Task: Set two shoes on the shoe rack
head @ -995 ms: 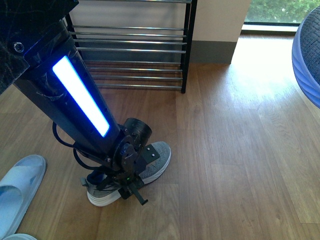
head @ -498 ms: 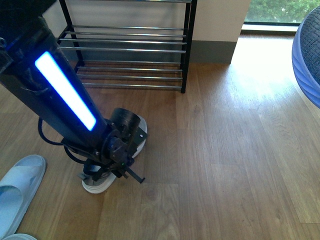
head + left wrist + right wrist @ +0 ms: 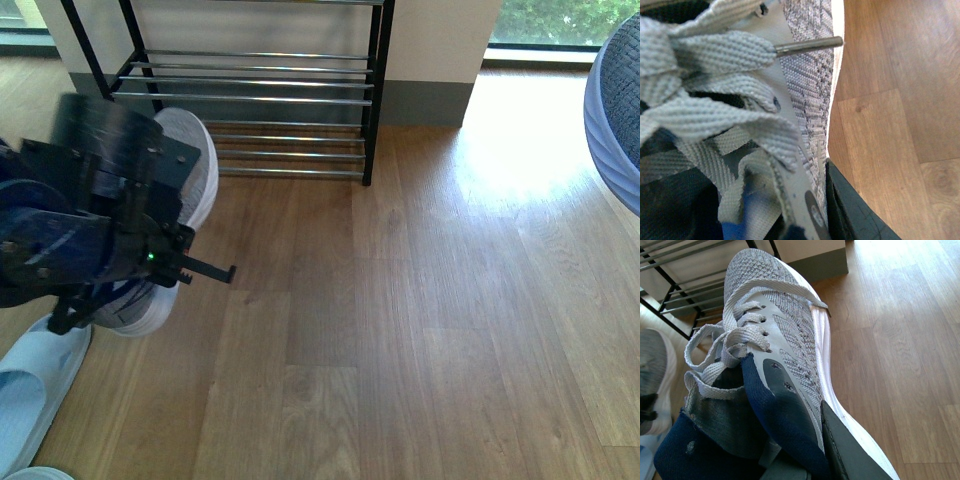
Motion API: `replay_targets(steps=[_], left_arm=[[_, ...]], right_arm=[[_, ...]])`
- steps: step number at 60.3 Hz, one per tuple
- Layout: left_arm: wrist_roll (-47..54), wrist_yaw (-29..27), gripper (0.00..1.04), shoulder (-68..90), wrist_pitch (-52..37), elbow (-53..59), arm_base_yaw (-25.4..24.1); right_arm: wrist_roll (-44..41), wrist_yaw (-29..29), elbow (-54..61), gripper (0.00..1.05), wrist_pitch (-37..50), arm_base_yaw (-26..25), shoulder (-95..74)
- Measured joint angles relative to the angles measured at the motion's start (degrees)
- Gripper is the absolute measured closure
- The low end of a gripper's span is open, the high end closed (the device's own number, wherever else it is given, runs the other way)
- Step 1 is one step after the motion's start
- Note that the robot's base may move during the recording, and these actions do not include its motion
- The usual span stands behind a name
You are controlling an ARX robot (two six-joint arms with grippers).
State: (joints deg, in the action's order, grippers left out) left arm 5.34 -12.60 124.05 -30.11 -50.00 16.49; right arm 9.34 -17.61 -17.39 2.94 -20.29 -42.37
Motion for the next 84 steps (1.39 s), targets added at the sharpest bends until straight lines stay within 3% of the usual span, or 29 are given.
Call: replay_targets(steps=[31,84], left_arm=[[-5.97,-7.41,1.03,-46.05,7.48,23.3,2.91],[-6.54,-6.84,1.03,-47.3,7.63,23.65,3.45]], right_arm=[[0.0,0.0,0.0,1.03,0.0,-0.02,0.0],[0.0,0.11,0.0,1.03,-0.02,0.02,0.09]])
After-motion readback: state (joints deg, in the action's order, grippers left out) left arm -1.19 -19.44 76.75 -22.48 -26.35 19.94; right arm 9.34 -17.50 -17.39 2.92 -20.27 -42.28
